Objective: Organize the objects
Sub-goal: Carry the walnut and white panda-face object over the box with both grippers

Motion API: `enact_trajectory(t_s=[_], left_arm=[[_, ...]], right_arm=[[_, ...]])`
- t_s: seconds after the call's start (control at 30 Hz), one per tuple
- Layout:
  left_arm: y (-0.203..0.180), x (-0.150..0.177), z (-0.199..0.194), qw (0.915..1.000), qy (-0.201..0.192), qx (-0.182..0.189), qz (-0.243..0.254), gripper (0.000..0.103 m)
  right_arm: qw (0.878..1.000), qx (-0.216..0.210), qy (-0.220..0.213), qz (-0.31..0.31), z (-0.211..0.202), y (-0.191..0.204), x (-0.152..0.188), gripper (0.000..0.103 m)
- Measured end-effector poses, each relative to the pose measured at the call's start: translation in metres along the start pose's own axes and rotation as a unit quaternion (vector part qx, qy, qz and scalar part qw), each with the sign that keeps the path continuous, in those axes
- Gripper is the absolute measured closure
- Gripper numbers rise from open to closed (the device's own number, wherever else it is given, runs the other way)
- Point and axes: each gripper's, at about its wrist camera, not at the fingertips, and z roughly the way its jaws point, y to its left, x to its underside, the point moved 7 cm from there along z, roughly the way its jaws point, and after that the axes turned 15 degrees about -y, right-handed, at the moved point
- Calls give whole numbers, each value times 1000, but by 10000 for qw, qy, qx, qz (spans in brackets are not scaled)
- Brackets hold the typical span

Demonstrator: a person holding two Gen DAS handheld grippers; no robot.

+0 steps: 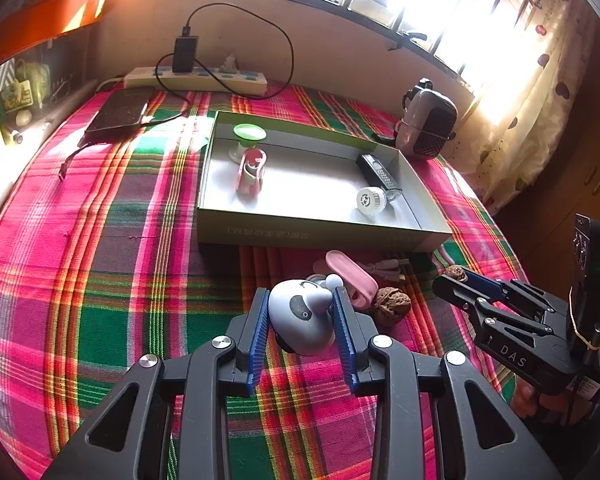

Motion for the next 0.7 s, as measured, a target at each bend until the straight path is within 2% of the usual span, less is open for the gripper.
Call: enact_trajectory(t_s=[0.33, 0.7], left_arm=[[-2, -25, 5, 9998, -182, -2, 66, 74], [3, -48, 32, 9997, -183, -144, 111, 74]], right_arm=[[9994, -319, -160, -5, 4, 8, -33, 70], [9980, -547, -292, -154, 40, 20, -80, 71]])
